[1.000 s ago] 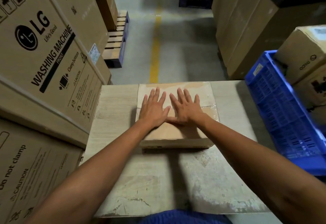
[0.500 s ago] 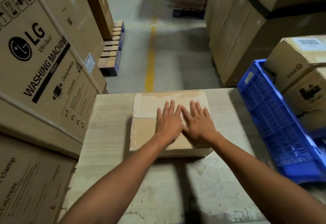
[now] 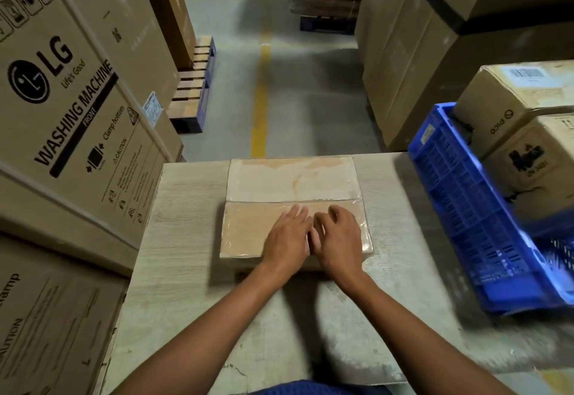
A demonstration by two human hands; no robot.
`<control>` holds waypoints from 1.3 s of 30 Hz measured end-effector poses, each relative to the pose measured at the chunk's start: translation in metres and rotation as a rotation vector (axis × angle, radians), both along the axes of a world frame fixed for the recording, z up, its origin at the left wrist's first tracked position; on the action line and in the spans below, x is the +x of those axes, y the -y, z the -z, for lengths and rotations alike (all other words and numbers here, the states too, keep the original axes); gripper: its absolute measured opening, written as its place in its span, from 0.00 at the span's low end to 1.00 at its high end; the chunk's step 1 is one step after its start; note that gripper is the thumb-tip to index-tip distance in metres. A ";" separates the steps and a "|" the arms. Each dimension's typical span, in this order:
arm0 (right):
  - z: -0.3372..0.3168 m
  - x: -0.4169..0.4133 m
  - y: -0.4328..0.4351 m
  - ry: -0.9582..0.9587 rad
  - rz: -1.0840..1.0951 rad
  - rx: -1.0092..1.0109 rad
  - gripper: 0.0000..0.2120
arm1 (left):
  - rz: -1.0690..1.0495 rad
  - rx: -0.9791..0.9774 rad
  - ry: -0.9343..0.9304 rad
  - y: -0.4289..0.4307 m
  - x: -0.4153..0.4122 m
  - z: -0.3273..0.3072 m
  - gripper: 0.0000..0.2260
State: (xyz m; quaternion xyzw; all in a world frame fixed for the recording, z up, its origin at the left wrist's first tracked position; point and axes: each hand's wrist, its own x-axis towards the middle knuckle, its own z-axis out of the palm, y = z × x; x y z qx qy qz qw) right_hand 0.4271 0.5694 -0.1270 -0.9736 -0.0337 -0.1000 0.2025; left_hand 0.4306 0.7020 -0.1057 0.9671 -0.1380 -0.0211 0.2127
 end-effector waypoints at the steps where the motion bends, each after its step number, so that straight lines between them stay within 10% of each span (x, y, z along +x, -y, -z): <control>1: 0.001 -0.002 -0.001 0.015 0.005 -0.002 0.12 | -0.010 0.006 -0.020 0.002 0.001 0.000 0.21; 21: -0.025 0.002 -0.033 -0.127 -0.256 -0.230 0.20 | -0.240 0.191 0.112 -0.063 0.001 -0.006 0.12; 28: -0.023 0.065 0.010 -0.381 -0.051 -0.176 0.30 | -0.466 -0.005 -0.190 -0.083 0.062 -0.015 0.30; 33: -0.034 0.086 0.012 -0.389 0.247 0.160 0.33 | -0.649 -0.366 -0.363 -0.098 0.090 -0.018 0.45; 39: -0.061 0.093 0.017 -0.286 0.467 0.618 0.33 | -0.801 -0.635 -0.250 -0.098 0.088 -0.041 0.34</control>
